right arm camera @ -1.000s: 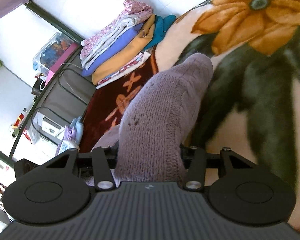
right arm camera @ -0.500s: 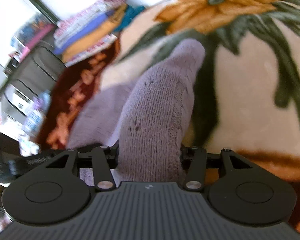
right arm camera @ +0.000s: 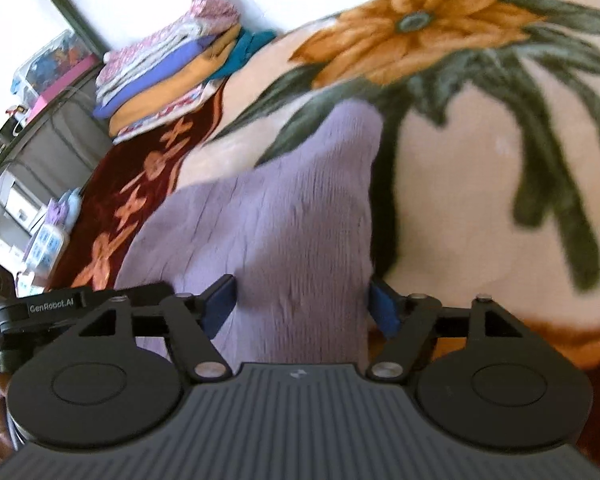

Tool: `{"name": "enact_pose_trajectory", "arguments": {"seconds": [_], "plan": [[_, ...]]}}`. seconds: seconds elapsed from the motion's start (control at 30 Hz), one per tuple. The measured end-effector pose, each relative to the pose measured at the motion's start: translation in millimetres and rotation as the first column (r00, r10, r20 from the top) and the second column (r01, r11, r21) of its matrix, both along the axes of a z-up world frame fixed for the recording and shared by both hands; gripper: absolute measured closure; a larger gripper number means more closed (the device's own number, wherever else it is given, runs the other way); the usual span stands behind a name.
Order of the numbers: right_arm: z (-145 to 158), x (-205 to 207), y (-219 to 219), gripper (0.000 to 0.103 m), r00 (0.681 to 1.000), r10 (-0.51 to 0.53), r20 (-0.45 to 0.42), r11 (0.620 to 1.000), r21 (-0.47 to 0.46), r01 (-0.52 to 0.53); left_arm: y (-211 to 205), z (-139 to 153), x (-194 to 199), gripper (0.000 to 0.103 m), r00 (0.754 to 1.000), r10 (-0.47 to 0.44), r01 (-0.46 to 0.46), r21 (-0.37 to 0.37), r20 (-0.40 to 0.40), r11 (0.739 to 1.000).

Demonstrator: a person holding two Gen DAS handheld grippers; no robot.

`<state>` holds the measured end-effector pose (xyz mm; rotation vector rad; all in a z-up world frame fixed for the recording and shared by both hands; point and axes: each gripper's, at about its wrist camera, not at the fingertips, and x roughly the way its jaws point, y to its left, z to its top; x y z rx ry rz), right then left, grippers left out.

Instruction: Fold small clothes

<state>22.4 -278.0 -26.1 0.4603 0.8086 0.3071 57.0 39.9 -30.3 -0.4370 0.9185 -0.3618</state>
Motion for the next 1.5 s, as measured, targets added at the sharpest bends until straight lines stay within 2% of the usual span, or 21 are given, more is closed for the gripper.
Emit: {"name": "enact_pose_trajectory", "arguments": {"seconds": [0.1, 0.27, 0.3, 0.33, 0.37, 0.4, 0.5, 0.57, 0.63, 0.67, 0.77, 0.87, 1.0, 1.1, 1.23, 1.33, 1.43, 1.5], "plan": [[-2, 19, -7, 0.021, 1.000, -0.007, 0.009, 0.999, 0.031, 0.007, 0, -2, 11, 0.049, 1.000, 0.003, -0.003, -0.013, -0.008, 1.000], [-31, 58, -8, 0.023, 0.996, 0.034, -0.086, 0.987, 0.162, -0.019, 0, -9, 29, 0.045, 1.000, 0.007, -0.008, -0.055, -0.016, 0.998], [-33, 60, -7, 0.033, 0.997, 0.030, -0.075, 0.985, 0.172, -0.016, 1, -11, 31, 0.045, 1.000, 0.010, -0.011, -0.073, -0.018, 0.997], [-31, 59, -6, 0.049, 0.999, 0.030, -0.040, 0.984, 0.174, -0.022, 3, -13, 32, 0.046, 1.000, 0.011, -0.012, -0.094, -0.012, 0.996], [-28, 57, -5, 0.051, 0.999, 0.036, 0.006, 0.982, 0.188, -0.036, 4, -13, 30, 0.049, 1.000, 0.012, -0.011, -0.105, 0.006, 0.994], [-22, 53, -4, 0.054, 0.997, 0.042, 0.065, 0.979, 0.199, -0.054, 5, -11, 26, 0.060, 0.999, 0.007, -0.003, -0.096, 0.037, 0.995], [-10, 48, 4, 0.056, 0.985, 0.050, 0.163, 0.987, 0.143, -0.073, 2, 0, 15, 0.063, 0.989, -0.030, 0.034, -0.029, 0.146, 0.999], [-12, 52, 10, 0.055, 0.988, 0.037, 0.151, 0.995, 0.086, -0.050, -1, 3, 14, 0.063, 0.983, -0.040, 0.039, 0.006, 0.177, 0.999], [-25, 61, 11, 0.053, 0.996, 0.010, 0.085, 0.999, 0.053, -0.015, -1, -2, 19, 0.063, 0.985, -0.039, 0.038, 0.012, 0.170, 0.999], [-31, 64, 9, 0.052, 0.998, -0.003, 0.061, 0.998, 0.066, -0.001, -1, -6, 23, 0.061, 0.987, -0.039, 0.037, 0.011, 0.157, 0.999], [-36, 63, 1, 0.047, 0.999, -0.022, 0.030, 0.992, 0.127, 0.018, 6, -18, 31, 0.055, 0.993, -0.025, 0.030, -0.038, 0.118, 0.999], [-28, 52, 1, 0.041, 0.999, -0.026, 0.032, 0.996, 0.091, 0.023, 8, -12, 26, 0.055, 0.994, -0.021, 0.026, -0.048, 0.110, 0.999], [-9, 19, 4, 0.039, 0.997, -0.044, 0.065, 0.999, -0.002, 0.044, 5, 7, 10, 0.054, 0.994, -0.016, 0.015, 0.010, 0.110, 1.000], [6, -13, 5, 0.039, 0.994, -0.047, 0.097, 0.996, -0.073, 0.055, 4, 20, -7, 0.052, 0.989, -0.025, 0.015, 0.069, 0.143, 0.997], [18, -51, 7, 0.039, 0.991, -0.043, 0.130, 0.994, -0.098, 0.056, 4, 29, -27, 0.052, 0.992, 0.003, -0.021, 0.139, 0.128, 0.990], [12, -65, 15, 0.038, 0.992, -0.009, 0.126, 0.994, -0.105, 0.023, 4, 32, -43, 0.051, 0.990, 0.005, -0.028, 0.170, 0.138, 0.985], [0, -69, 29, 0.037, 0.993, -0.005, 0.122, 0.985, -0.173, 0.026, -4, 23, -45, 0.048, 0.990, 0.003, -0.040, 0.265, 0.140, 0.963], [2, -76, 34, 0.036, 0.990, -0.007, 0.139, 0.979, -0.198, 0.035, -4, 17, -45, 0.047, 0.992, 0.025, -0.056, 0.256, 0.124, 0.965]]}}
